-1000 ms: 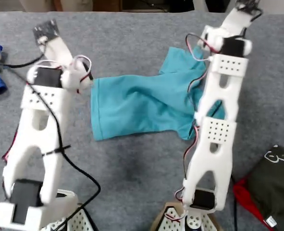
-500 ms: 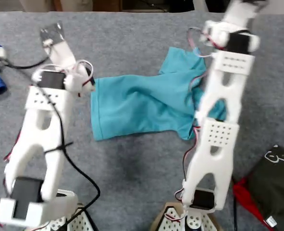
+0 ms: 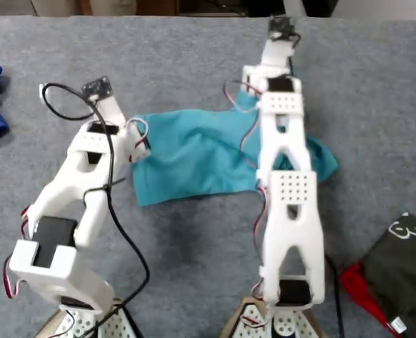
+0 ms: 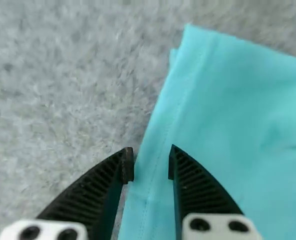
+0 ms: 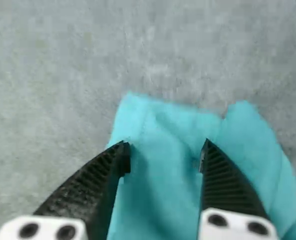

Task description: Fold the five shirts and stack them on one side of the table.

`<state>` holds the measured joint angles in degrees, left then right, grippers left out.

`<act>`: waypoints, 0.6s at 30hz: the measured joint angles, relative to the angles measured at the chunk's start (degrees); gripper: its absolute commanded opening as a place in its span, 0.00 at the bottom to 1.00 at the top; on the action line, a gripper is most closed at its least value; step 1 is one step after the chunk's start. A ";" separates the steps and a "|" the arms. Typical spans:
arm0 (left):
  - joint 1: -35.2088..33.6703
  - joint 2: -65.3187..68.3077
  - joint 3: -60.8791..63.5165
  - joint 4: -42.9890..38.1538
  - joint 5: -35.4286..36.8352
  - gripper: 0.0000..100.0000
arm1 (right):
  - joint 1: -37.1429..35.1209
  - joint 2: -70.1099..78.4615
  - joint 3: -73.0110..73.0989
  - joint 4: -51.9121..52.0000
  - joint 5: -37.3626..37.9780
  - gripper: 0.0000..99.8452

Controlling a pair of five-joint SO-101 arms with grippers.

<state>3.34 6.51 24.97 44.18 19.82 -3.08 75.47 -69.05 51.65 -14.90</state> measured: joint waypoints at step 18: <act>0.00 0.00 -0.09 0.00 0.00 0.13 | 4.66 3.25 -13.01 17.32 6.33 0.01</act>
<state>3.34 6.51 24.88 44.18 19.82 1.58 78.73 -82.07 68.97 -8.57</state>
